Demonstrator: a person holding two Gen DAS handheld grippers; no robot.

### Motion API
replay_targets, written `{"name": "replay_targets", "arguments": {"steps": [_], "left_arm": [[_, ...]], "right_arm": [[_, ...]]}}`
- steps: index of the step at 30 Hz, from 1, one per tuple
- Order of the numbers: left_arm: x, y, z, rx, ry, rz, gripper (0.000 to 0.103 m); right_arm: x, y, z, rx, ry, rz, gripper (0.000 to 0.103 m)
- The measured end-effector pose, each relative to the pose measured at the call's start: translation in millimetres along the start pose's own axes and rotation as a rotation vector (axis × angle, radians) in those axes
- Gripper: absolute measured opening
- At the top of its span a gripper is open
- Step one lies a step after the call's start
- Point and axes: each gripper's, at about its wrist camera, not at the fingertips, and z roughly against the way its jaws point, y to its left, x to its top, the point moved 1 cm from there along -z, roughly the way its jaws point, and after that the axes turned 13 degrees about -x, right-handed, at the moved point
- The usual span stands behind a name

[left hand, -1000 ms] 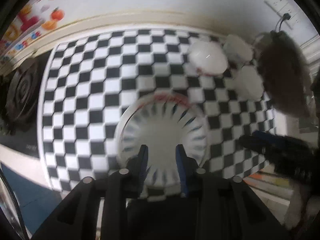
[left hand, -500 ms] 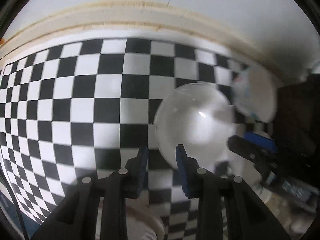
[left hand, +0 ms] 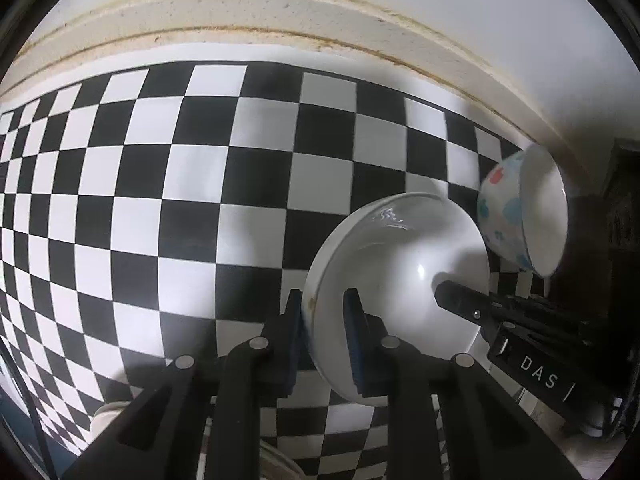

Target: Organize plates and bowls

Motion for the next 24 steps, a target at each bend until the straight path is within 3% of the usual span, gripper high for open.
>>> {"name": "replay_targets", "arguments": {"steps": [6, 14, 18, 24], "left_arm": [[-21, -28, 28, -0.019, -0.019, -0.057, 0.018], [-81, -58, 69, -0.052, -0.031, -0.176, 0.018], [-119, -64, 67, -0.062, 0.000, -0.207, 0.018], [-165, -61, 44, -0.055, 0.082, -0.222, 0.018]], "right_arm": [[-27, -1, 43, 0.011, -0.068, -0.010, 0.008], [-111, -6, 101, 0.003, -0.160, -0.026, 0.010], [-159, -17, 104, 0.010, -0.161, -0.060, 0.009], [-213, -21, 77, -0.006, -0.135, -0.082, 0.009]]}}
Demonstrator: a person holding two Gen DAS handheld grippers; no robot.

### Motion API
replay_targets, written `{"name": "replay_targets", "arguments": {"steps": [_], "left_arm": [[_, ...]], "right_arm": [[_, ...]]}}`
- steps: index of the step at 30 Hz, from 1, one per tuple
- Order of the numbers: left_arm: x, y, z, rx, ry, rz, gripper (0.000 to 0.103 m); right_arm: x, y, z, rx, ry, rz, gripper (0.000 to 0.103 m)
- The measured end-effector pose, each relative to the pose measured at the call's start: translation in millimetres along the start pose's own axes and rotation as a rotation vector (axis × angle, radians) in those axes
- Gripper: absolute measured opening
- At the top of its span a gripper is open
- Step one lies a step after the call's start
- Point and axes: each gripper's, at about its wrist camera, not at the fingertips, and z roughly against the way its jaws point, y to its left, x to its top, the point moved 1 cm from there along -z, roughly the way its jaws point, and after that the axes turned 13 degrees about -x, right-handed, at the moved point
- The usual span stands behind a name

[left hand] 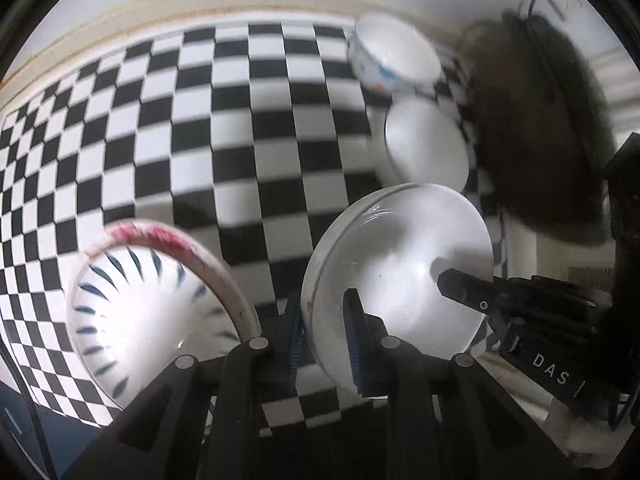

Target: Organize plates and bowls

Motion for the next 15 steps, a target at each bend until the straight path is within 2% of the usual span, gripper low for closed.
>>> {"name": "replay_targets", "arguments": {"steps": [7, 15], "left_arm": [[-22, 3, -43, 0.027, 0.070, -0.003, 0.018], [-23, 8, -81, 0.041, 0.109, -0.004, 0.018]], "right_arm": [[-34, -15, -48, 0.000, 0.064, -0.049, 0.009], [-50, -26, -79, -0.008, 0.102, -0.074, 0.009]]}}
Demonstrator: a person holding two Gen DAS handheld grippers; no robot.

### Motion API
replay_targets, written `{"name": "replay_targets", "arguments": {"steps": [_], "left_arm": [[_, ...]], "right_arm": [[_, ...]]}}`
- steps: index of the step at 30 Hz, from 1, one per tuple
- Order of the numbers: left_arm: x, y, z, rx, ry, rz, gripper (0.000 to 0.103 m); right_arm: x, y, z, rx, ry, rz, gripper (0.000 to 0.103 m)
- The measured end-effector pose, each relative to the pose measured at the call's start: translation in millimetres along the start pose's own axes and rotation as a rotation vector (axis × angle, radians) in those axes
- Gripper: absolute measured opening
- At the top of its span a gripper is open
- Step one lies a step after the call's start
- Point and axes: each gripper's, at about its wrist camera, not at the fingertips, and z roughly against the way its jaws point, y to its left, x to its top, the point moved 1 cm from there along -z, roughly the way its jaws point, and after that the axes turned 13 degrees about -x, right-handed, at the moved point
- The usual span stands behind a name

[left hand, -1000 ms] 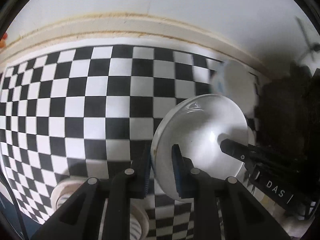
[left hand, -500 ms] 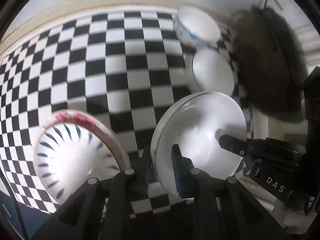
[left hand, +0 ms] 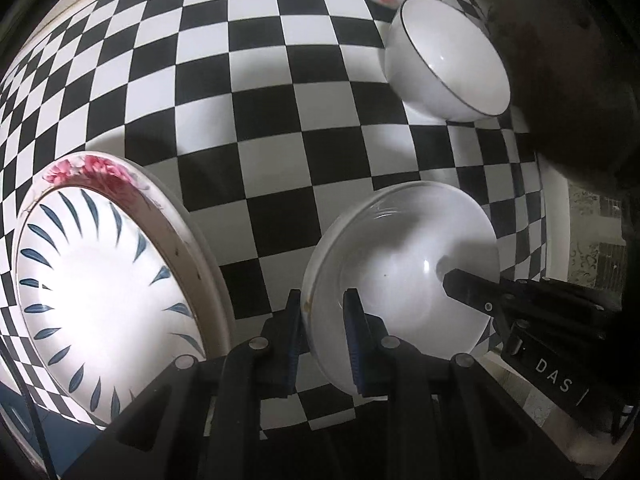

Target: Organize plates and bowls

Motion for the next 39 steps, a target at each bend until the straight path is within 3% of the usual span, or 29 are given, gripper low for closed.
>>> {"name": "replay_targets", "arguments": {"steps": [12, 20, 23, 28, 32, 39], "left_arm": [[0, -3, -25, 0.007, 0.024, 0.007, 0.018], [0, 0, -22, -0.011, 0.035, 0.021, 0.018], [-3, -1, -9, -0.021, 0.031, 0.051, 0.018], [-7, -24, 39, -0.004, -0.074, 0.005, 0.019], [15, -39, 63, 0.033, -0.161, -0.049, 0.025], [94, -42, 45, -0.055, -0.129, 0.014, 0.025]], "right_arm": [[2, 4, -17, -0.013, 0.028, -0.012, 0.009], [3, 9, -21, -0.008, 0.037, -0.017, 0.010], [5, 4, -17, -0.009, 0.043, -0.020, 0.010], [11, -13, 21, 0.003, -0.024, -0.047, 0.010], [34, -22, 58, -0.058, -0.127, -0.058, 0.011], [111, -33, 67, -0.186, -0.173, -0.041, 0.013]]}}
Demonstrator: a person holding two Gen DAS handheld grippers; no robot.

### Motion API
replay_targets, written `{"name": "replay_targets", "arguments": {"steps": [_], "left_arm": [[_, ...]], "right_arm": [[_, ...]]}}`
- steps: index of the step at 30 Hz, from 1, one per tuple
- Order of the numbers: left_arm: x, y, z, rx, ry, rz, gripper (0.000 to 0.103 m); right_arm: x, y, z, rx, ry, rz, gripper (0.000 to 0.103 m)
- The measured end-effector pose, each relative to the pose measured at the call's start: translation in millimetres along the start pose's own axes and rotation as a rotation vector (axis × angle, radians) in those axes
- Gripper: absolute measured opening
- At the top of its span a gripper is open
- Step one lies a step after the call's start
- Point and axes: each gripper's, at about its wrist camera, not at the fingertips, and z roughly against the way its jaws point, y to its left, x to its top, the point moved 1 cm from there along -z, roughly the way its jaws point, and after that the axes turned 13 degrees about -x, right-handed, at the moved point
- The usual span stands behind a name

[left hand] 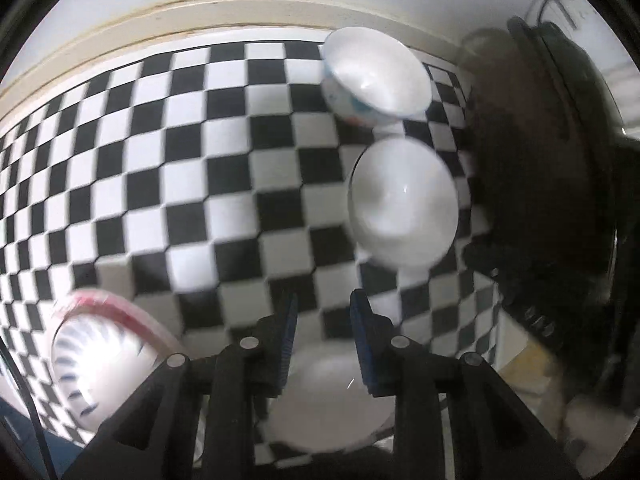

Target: Organize plates and bowls

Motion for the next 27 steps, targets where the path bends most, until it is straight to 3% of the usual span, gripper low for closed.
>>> {"name": "replay_targets", "arguments": {"steps": [6, 11, 16, 27], "left_arm": [[43, -2, -32, -0.035, 0.056, 0.028, 0.025], [60, 9, -64, -0.068, 0.131, 0.069, 0.024], [65, 10, -79, -0.078, 0.124, 0.065, 0.016], [54, 5, -67, -0.015, 0.107, 0.024, 0.016]], "right_arm": [[41, 4, -27, -0.099, 0.022, 0.066, 0.013], [55, 7, -46, -0.112, 0.051, 0.102, 0.013], [63, 11, -67, -0.116, 0.094, 0.130, 0.011], [70, 5, -56, -0.072, 0.087, 0.130, 0.007]]}}
